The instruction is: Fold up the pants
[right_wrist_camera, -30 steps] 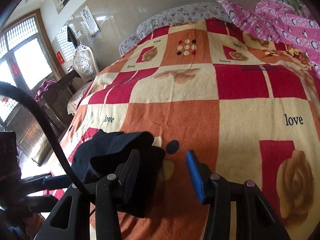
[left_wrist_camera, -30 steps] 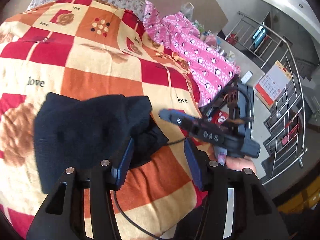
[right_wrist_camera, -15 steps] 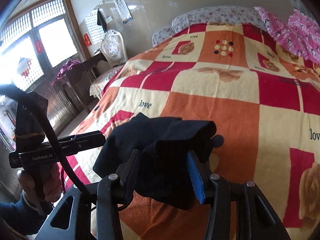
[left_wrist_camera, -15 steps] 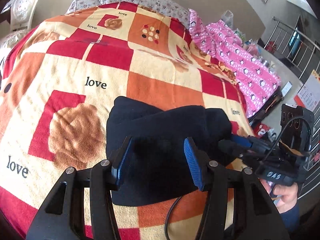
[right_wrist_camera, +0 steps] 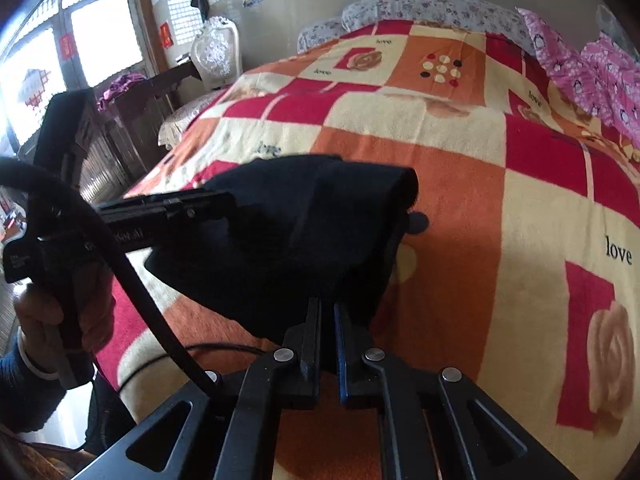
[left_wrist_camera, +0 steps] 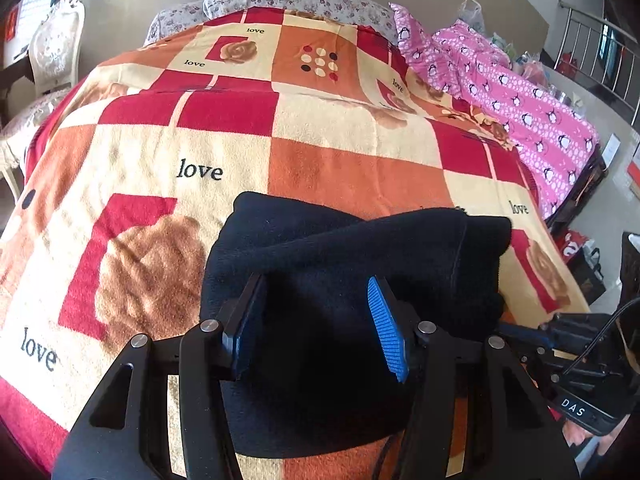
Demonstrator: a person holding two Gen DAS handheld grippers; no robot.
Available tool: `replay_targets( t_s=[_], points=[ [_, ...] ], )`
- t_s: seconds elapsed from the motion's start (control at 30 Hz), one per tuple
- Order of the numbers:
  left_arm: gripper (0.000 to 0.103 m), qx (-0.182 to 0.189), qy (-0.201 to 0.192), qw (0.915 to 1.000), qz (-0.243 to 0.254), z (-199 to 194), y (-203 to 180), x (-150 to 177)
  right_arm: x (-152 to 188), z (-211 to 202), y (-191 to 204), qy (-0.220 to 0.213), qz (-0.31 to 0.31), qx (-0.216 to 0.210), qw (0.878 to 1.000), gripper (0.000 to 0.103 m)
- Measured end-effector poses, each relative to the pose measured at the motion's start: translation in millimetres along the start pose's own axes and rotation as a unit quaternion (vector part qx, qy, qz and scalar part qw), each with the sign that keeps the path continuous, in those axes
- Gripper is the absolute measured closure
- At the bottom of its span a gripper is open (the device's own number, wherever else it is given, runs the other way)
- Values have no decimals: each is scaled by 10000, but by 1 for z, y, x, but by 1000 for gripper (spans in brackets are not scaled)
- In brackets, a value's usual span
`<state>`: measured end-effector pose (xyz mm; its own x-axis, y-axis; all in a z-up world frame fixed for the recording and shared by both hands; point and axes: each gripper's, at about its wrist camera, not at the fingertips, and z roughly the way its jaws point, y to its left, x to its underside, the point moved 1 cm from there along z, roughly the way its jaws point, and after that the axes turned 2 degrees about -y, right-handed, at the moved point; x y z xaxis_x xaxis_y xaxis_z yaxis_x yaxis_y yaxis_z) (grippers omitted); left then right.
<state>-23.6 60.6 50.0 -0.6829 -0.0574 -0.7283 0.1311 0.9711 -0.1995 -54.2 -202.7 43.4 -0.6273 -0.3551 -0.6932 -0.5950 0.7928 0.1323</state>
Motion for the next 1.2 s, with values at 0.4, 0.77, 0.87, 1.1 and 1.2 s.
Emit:
replay_targets(
  t_s=[0.4, 0.77, 0.87, 1.1, 1.2],
  points=[
    [51, -173, -62, 9998, -31, -15, 6, -4, -8, -42, -46, -778, 1338, -297, 9875, 41],
    [51, -547, -82, 9982, -238, -1, 33, -22, -52, 16, -29, -689, 1123, -320, 9908, 91],
    [51, -540, -27, 9980, -320, 11, 37, -29, -64, 10, -24, -797, 889, -111, 9928, 94],
    [49, -520, 158, 9977, -405, 40, 31, -32, -42, 30, -37, -202, 819, 545, 9949, 99],
    [48, -514, 70, 9978, -412, 40, 32, -29, -22, 37, -46, -20, 1033, 514, 9933, 99]
  ],
)
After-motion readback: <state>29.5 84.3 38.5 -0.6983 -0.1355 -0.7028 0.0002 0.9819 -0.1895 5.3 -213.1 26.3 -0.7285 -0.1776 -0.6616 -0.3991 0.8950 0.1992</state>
